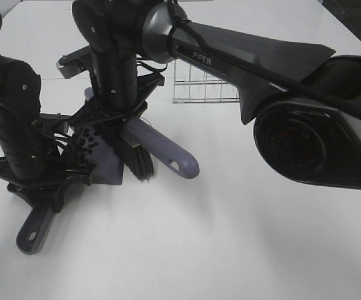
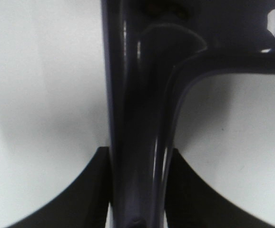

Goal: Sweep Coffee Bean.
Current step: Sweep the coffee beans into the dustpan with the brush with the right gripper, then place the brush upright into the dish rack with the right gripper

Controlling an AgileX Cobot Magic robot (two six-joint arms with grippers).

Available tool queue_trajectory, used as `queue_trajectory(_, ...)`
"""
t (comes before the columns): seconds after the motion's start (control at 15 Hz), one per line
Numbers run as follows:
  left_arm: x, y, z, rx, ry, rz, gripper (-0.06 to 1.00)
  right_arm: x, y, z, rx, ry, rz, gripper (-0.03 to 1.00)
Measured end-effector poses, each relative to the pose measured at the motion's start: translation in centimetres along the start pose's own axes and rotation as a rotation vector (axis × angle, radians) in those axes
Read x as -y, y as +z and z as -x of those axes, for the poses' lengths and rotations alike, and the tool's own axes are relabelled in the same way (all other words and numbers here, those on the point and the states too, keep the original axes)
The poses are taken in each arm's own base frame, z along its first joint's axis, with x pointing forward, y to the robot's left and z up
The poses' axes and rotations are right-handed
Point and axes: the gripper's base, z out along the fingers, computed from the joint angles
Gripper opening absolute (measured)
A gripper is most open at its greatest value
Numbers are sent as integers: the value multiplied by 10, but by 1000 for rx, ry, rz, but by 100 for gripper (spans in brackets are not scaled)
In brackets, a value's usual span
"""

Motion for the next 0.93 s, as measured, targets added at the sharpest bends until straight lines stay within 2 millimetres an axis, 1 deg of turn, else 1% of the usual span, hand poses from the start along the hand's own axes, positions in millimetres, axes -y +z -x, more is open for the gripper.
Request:
queue_trajectory(0.07, 0, 0, 0, 0, 0, 0, 27, 6, -7, 2, 22, -5, -47, 29)
queue_trajectory(0.2, 0, 0, 0, -1, 0, 0, 27, 17, -29, 7, 69, -6, -99, 29)
queue_trajectory(0.33, 0, 0, 0, -1, 0, 0, 27, 34, -53, 11, 115, 20, -128, 29)
queue_trajectory(0.4, 0, 0, 0, -1, -1, 0, 27, 45, -58, 11, 121, 40, -134, 29)
queue_trajectory(0.53, 0, 0, 0, -1, -1, 0, 27, 68, -55, 5, 89, 72, -151, 29)
queue_trajectory(0.6, 0, 0, 0, -1, -1, 0, 27, 78, -48, -1, 52, 83, -161, 29)
queue_trajectory(0.67, 0, 0, 0, -1, -1, 0, 27, 86, -36, -9, 4, 90, -167, 29)
queue_trajectory(0.8, 0, 0, 0, -2, -1, 0, 27, 95, -14, -24, -84, 93, -173, 29)
queue_trajectory(0.93, 0, 0, 0, -3, -1, 0, 27, 94, -1, -31, -131, 86, -174, 29)
